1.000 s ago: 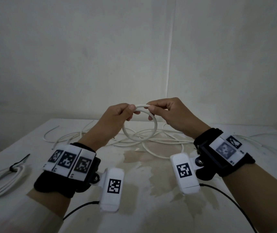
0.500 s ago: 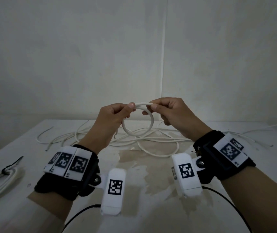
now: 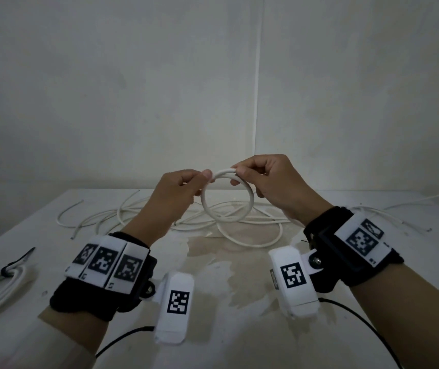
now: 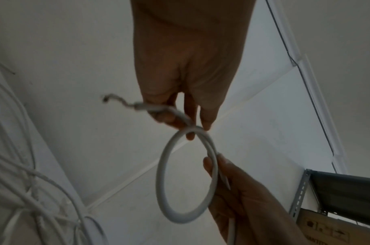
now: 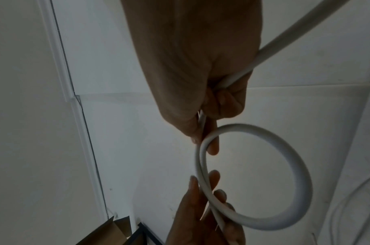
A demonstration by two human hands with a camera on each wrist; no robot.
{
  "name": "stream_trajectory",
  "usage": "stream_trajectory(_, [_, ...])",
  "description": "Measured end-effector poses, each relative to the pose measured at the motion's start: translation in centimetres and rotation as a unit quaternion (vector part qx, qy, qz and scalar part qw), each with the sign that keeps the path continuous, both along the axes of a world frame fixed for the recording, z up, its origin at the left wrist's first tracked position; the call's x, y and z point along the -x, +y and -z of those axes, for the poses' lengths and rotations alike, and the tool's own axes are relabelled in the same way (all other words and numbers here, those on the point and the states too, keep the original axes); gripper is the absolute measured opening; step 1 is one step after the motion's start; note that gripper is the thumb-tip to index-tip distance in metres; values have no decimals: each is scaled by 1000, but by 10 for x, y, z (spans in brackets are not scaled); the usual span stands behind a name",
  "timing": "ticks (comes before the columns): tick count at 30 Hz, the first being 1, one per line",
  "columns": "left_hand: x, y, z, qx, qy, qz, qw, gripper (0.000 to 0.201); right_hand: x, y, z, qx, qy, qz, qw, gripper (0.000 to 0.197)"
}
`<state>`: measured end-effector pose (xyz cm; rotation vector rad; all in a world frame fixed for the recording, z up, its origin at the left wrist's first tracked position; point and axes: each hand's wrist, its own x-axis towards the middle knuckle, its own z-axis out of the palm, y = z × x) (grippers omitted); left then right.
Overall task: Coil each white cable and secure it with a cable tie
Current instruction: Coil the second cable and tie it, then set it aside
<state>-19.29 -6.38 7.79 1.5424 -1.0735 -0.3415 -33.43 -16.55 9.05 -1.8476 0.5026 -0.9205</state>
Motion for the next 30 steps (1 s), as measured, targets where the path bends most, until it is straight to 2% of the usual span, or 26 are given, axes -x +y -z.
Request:
stream_trajectory(3, [-3, 6, -3, -58, -1, 31, 998, 16, 0, -4, 6, 22, 8, 22, 999, 11])
stream_trajectory(6, [-5, 10, -2, -72, -24, 39, 996, 12, -2, -5, 11, 35, 19, 24, 999, 10])
stream_trajectory(9, [-4, 7, 4, -42, -69, -3, 997, 9, -4, -4, 13, 34, 16, 21, 999, 10])
stream_trajectory(12, [-4, 3, 7, -6, -77, -32, 997, 9, -4, -4, 13, 23, 15, 13, 1000, 11])
stream_trajectory(22, [4, -1, 6, 5, -90, -32, 995, 10, 0, -6, 17, 44, 7, 17, 999, 6])
stream_trajectory(25, [1, 0, 3, -35, -45, -17, 998, 16, 0, -9, 19, 80, 21, 46, 996, 12])
stream_trajectory(27, [-6, 3, 0, -62, 32, 14, 997, 23, 2, -13, 20, 86, 28, 59, 994, 14])
stream_trajectory(30, [-13, 9, -1, -68, 140, 79, 985, 17, 5, -17, 22, 87, 33, 77, 993, 18])
